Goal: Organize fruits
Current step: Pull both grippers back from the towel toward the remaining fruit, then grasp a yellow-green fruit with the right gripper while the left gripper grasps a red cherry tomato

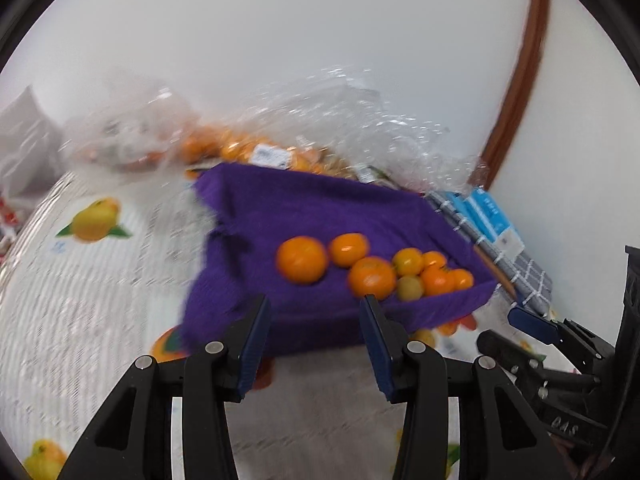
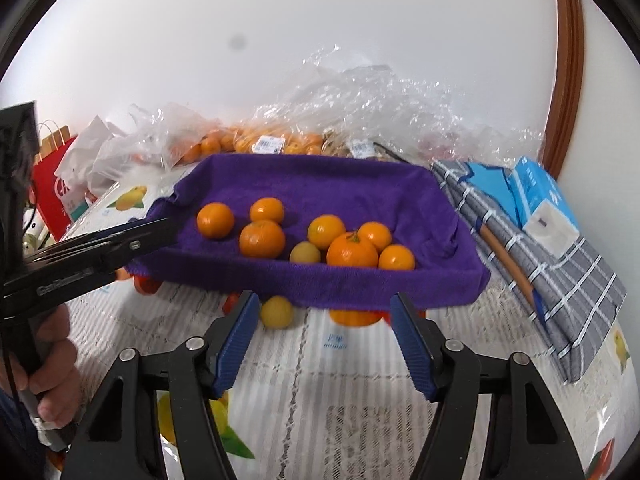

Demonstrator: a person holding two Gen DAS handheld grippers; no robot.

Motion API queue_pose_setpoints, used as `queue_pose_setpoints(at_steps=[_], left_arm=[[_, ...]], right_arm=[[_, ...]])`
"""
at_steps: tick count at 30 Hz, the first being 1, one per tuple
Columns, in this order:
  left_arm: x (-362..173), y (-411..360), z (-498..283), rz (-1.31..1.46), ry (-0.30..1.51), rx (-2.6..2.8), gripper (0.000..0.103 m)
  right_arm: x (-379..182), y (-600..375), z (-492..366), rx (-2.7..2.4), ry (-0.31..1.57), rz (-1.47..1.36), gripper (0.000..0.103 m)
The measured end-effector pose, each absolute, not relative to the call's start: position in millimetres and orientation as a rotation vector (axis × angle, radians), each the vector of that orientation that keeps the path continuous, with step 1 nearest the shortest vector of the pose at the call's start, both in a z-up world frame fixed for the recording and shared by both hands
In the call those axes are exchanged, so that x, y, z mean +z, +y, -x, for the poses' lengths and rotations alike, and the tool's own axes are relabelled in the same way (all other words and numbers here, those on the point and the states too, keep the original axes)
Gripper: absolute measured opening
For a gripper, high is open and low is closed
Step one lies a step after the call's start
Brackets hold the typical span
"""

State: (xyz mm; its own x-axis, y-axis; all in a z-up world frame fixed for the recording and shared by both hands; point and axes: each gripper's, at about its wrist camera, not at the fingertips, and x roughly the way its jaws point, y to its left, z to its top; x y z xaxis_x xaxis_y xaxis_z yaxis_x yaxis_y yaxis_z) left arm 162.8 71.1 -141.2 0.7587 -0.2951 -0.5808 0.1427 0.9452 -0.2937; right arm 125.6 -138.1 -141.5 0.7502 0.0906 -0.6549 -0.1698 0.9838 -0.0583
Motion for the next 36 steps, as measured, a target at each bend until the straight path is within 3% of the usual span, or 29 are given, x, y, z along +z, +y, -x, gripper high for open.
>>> queue_pose_setpoints(at_steps=[10,13,20,22,24,36], left_arm=[[-151.0,90.2,-164.6,0.276,0.701,-0.176,0.044],[-151.4,85.9,-164.0,0.248,0.7,-0.17,0.044],[-154.7,90.0,-168.2,0.286,0.725,-0.189,0.044],[-155.8,91.2,-170.0,0.301,0.733,-0.194,0.044],[-156.0,91.3,-170.3,0.307,0.734,-0.197,0.044],[-156.3,80.2,-168.8,0.278,0.739,-0.221,0.045]], right_arm=[[-158.6,-128.5,-135.0,0.17,0.746,0.077,0.051],[-164.3,-127.4,-145.4,0.169,0.768,0.066,0.041],[-177.0,-125.7,-162.8,0.197,0.822,0.043,0.04],[-178.2,-124.2,-166.8,0.205,0.829,0.046,0.036],[-179.5,-123.0,-169.8,0.211,0.834,0.049,0.025],[-169.9,-157.0,-147.1,0.147,0.764,0.036,0.025]])
